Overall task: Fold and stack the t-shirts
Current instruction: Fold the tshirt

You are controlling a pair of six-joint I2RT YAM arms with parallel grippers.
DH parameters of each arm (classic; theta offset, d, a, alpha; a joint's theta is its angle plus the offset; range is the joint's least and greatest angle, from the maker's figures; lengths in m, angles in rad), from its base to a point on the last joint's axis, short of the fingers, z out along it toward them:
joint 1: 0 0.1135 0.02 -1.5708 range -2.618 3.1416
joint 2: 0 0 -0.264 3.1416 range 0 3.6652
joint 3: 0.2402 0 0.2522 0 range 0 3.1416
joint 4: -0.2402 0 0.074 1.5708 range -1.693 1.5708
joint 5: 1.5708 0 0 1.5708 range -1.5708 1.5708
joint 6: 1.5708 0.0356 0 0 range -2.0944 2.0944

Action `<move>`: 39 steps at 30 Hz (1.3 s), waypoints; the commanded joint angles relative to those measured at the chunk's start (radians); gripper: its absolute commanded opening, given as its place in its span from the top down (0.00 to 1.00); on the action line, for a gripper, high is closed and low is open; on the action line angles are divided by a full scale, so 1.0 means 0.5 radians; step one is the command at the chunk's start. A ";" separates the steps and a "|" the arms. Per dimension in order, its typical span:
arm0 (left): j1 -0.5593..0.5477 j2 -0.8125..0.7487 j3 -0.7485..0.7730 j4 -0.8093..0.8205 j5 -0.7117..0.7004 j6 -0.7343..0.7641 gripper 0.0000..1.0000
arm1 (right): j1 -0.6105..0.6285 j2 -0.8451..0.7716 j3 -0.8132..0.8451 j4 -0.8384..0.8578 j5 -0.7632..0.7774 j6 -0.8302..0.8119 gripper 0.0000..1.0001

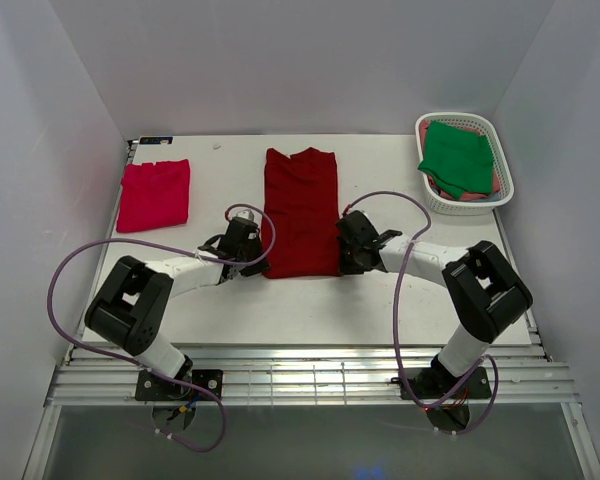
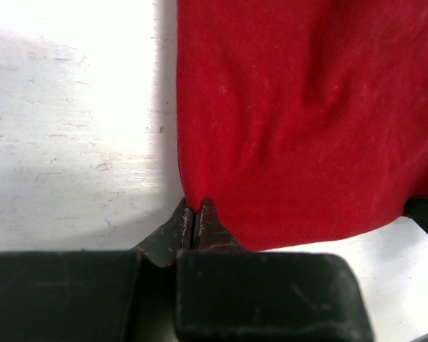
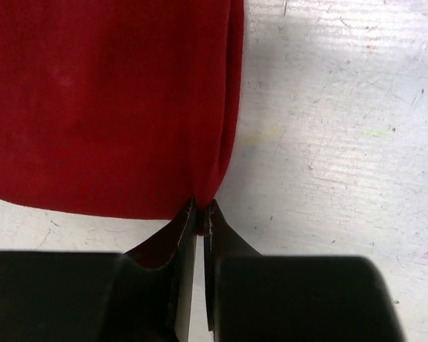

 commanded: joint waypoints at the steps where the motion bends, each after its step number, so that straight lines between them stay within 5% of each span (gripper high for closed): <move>1: -0.038 -0.027 -0.088 -0.152 0.032 0.046 1.00 | 0.053 -0.079 -0.086 -0.086 0.030 -0.019 0.92; 11: -0.449 -0.621 -0.223 -0.658 -0.188 -0.177 1.00 | 0.507 -0.579 -0.322 -0.490 0.269 0.296 0.92; 21: -0.563 -1.278 -0.062 -1.213 -0.225 -0.402 1.00 | 1.151 -0.960 -0.102 -1.132 0.576 0.898 0.92; 30: -0.572 -1.205 0.328 -1.294 -0.320 -0.344 1.00 | 1.167 -0.721 0.573 -1.442 1.018 0.782 0.92; 39: -0.569 -0.914 0.381 -0.956 -0.578 -0.237 1.00 | 0.855 -0.601 0.626 -1.308 1.218 0.558 0.92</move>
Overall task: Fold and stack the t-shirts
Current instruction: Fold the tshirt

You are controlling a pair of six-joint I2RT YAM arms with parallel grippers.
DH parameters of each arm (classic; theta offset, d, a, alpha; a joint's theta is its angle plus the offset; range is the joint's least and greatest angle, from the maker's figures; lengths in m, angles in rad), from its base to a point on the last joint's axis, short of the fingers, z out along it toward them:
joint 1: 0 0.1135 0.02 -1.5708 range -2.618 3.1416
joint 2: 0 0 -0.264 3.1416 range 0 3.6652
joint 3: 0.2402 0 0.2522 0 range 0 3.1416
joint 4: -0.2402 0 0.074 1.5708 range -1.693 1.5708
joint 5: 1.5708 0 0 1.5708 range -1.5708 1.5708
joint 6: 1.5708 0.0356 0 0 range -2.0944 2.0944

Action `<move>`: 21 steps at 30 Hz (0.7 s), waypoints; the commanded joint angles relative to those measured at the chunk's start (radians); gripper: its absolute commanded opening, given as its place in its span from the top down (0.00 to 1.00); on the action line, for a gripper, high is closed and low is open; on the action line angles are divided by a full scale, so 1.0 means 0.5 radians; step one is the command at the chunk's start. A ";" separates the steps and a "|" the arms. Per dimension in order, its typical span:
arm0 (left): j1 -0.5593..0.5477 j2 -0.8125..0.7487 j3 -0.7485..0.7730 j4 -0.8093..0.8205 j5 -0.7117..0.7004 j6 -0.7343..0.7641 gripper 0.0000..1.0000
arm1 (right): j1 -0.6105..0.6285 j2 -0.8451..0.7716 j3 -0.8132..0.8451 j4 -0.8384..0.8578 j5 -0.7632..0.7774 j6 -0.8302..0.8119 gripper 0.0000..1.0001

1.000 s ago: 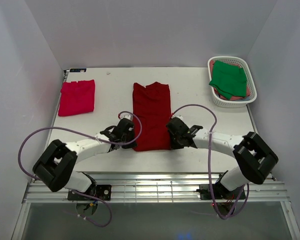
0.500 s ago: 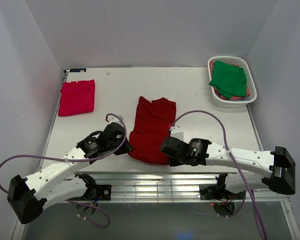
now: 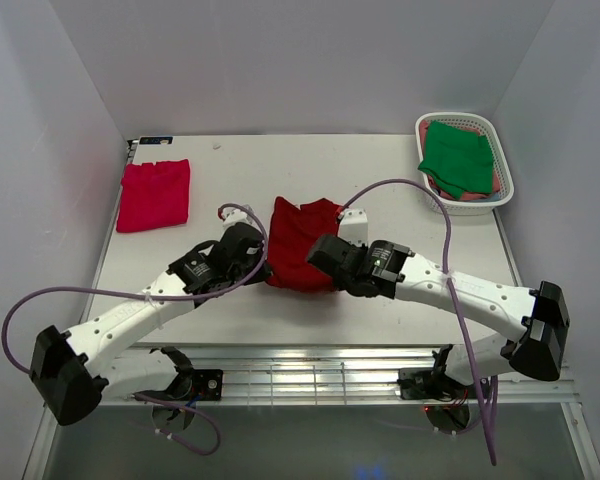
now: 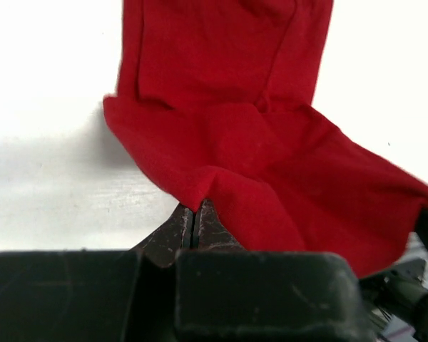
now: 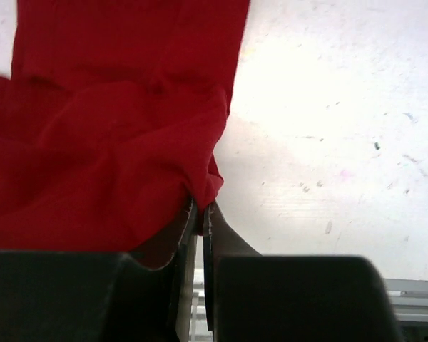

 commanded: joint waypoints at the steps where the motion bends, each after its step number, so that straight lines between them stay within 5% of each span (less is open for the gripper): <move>1: -0.004 0.134 0.060 0.204 -0.139 0.078 1.00 | -0.141 0.016 0.040 0.094 0.175 -0.156 0.92; 21: 0.210 0.610 0.389 0.578 -0.250 0.329 1.00 | -0.595 0.397 0.337 0.597 0.061 -0.868 0.92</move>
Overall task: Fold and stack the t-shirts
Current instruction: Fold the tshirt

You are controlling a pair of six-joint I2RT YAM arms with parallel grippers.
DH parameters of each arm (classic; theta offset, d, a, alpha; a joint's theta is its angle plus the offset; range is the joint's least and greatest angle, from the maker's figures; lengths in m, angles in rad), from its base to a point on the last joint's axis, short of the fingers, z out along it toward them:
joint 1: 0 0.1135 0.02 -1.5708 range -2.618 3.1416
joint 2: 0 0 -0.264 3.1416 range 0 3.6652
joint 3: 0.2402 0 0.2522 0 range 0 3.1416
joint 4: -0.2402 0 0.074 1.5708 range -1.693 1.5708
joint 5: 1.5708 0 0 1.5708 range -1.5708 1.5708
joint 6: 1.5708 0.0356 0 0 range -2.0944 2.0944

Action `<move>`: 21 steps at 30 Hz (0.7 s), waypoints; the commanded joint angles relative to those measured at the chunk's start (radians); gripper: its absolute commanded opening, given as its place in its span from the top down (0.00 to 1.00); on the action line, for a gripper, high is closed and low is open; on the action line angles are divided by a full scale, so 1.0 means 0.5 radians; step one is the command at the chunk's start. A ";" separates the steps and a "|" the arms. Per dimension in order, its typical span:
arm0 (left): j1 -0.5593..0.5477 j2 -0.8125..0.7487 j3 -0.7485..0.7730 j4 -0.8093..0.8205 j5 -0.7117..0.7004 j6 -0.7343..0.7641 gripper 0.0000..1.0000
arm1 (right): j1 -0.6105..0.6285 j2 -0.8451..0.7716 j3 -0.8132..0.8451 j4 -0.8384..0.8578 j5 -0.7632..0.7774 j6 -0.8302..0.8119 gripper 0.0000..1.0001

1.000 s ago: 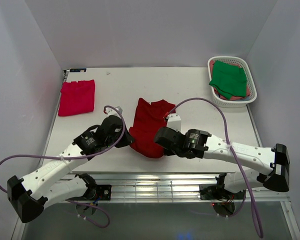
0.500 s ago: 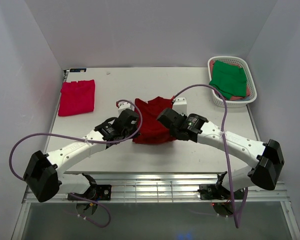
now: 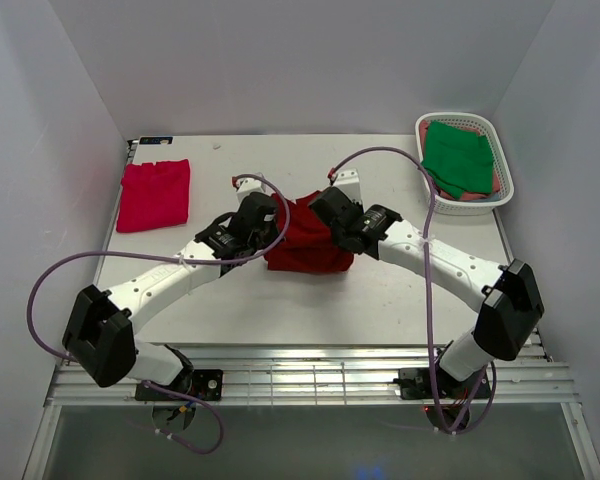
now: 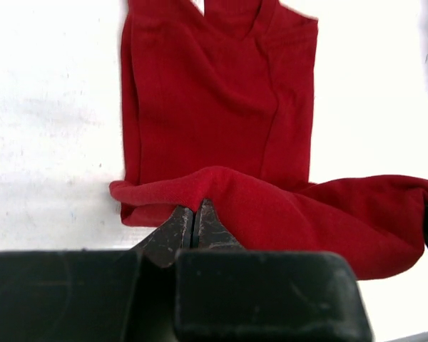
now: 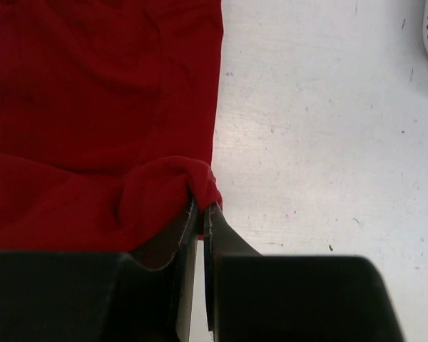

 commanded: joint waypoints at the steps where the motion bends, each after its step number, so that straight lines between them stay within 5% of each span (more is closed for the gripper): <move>1: 0.061 0.070 0.115 0.101 -0.029 0.055 1.00 | -0.053 0.065 0.169 0.148 0.030 -0.157 0.92; 21: 0.377 0.723 0.458 0.300 0.266 0.178 1.00 | -0.354 0.672 0.617 0.283 -0.142 -0.381 0.92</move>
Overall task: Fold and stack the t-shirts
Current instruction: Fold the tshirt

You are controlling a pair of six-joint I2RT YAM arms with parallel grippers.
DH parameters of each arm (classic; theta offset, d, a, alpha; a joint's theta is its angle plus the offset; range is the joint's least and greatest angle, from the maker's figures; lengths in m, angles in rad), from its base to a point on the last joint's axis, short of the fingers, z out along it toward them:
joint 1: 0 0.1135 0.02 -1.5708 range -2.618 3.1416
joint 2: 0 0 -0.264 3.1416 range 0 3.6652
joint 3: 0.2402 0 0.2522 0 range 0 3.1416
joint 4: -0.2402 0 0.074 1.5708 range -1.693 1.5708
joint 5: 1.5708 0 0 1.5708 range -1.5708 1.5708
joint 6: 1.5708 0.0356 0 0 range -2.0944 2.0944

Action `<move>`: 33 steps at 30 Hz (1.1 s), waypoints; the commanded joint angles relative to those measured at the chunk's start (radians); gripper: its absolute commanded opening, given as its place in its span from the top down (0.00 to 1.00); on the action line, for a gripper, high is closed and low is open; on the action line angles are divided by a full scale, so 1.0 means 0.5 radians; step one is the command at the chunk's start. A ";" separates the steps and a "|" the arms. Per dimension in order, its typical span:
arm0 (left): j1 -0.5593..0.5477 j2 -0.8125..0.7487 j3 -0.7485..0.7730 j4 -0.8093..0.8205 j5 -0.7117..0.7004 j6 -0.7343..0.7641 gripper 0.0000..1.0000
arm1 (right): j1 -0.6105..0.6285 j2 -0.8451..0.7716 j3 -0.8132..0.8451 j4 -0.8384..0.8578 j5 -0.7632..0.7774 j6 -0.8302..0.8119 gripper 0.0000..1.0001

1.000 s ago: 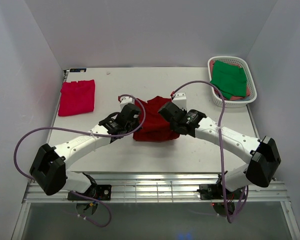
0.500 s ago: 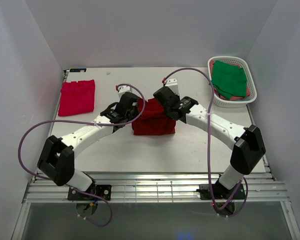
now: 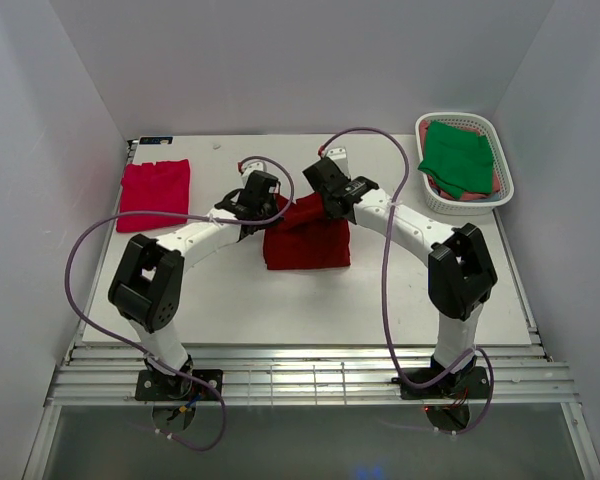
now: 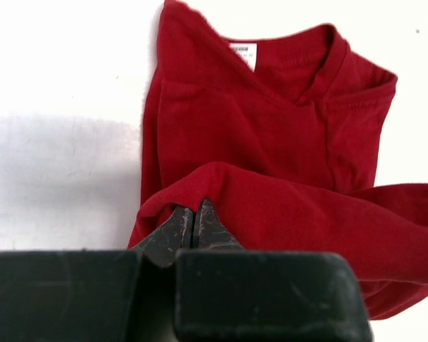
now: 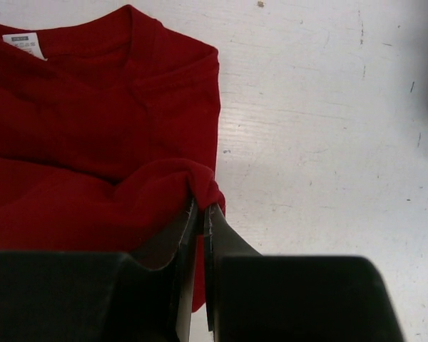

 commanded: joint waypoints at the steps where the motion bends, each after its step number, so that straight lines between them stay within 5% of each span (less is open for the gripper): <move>1: 0.049 0.069 0.194 0.069 0.050 0.049 1.00 | -0.058 0.069 0.136 0.066 -0.018 -0.063 0.92; 7: 0.123 0.284 0.437 0.041 -0.008 0.058 1.00 | -0.165 0.274 0.283 0.152 -0.037 -0.121 0.92; 8: 0.126 0.336 0.501 0.038 -0.033 0.061 0.86 | -0.196 0.308 0.350 0.174 -0.037 -0.151 0.92; 11: 0.129 0.388 0.612 0.017 -0.216 0.073 0.39 | -0.260 0.422 0.491 0.281 0.015 -0.200 0.60; 13: 0.129 0.376 0.649 0.014 -0.367 0.073 0.28 | -0.315 0.456 0.565 0.336 0.061 -0.213 0.48; 14: 0.129 0.340 0.661 0.017 -0.401 0.076 0.12 | -0.328 0.447 0.596 0.352 0.071 -0.213 0.47; 20: 0.120 0.122 0.563 0.133 -0.389 0.135 0.11 | -0.337 0.073 0.272 0.722 -0.046 -0.299 0.46; 24: 0.117 0.027 0.379 0.149 -0.263 0.144 0.11 | -0.325 -0.108 0.072 0.674 -0.538 -0.250 0.48; 26: 0.120 0.026 0.284 0.097 -0.245 0.159 0.11 | -0.319 -0.115 0.032 0.616 -0.749 -0.216 0.57; 29: 0.120 0.051 0.195 0.029 -0.171 0.196 0.12 | -0.300 -0.112 -0.051 0.539 -0.993 -0.152 0.87; 33: 0.141 0.054 0.088 0.066 -0.055 0.266 0.12 | -0.300 -0.094 -0.211 0.566 -1.104 -0.069 0.92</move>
